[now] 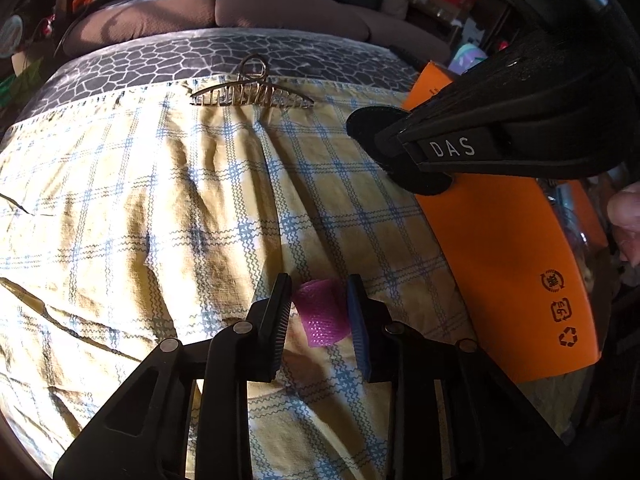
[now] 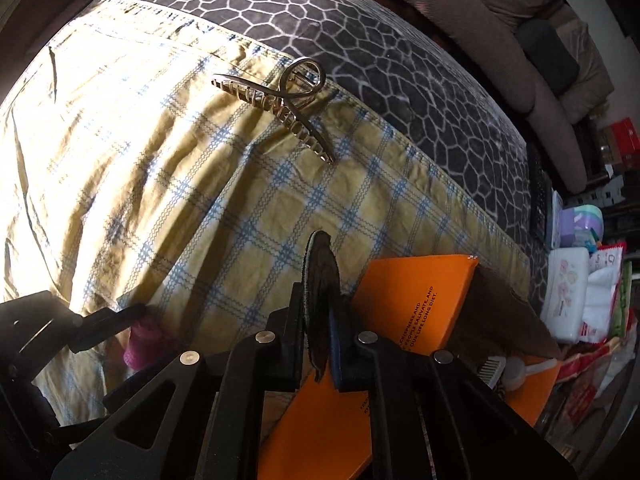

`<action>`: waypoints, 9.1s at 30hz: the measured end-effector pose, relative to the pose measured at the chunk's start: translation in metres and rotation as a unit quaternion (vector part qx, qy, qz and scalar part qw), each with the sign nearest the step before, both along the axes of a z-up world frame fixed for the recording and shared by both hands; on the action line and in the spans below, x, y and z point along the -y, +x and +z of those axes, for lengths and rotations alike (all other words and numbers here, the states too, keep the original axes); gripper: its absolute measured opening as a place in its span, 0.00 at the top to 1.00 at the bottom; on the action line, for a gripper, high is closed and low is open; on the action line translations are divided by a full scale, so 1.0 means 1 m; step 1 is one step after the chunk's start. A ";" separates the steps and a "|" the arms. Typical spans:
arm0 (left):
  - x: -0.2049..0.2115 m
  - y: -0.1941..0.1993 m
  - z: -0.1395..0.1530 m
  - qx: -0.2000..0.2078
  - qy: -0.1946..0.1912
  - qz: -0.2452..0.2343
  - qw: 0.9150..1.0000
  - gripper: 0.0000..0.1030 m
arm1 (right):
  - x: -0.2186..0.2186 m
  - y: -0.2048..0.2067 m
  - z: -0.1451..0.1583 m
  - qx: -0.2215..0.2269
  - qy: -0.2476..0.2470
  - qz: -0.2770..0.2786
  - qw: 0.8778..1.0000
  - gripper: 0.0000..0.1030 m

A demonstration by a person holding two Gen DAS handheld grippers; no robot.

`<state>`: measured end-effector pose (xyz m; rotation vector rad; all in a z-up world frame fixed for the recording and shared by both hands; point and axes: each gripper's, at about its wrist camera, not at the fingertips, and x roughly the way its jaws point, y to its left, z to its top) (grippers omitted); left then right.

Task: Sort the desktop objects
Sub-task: 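Lift the pink roller and coaster and carry both toward the orange box, then lower the roller and coaster into the orange box and open both tools, then withdraw both tools and move the right tool toward the gold claw clip, then close the right tool on the gold hair claw clip, then carry the claw clip into the orange box and open the right tool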

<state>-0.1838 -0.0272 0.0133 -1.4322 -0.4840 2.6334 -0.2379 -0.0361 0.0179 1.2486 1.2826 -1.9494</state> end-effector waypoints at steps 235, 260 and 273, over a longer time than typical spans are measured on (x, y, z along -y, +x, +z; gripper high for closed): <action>0.100 -0.090 0.008 -0.025 -0.076 0.024 0.996 0.09 | 0.056 -0.096 -0.006 0.178 -0.229 -0.115 0.950 0.59; 0.088 -0.094 -0.001 -0.023 -0.051 -0.020 0.998 0.75 | 0.043 -0.089 -0.009 0.241 -0.259 -0.109 0.929 0.74; 0.073 -0.049 0.065 -0.046 -0.041 -0.009 0.998 0.75 | 0.021 -0.044 0.049 0.232 -0.271 -0.080 0.931 0.74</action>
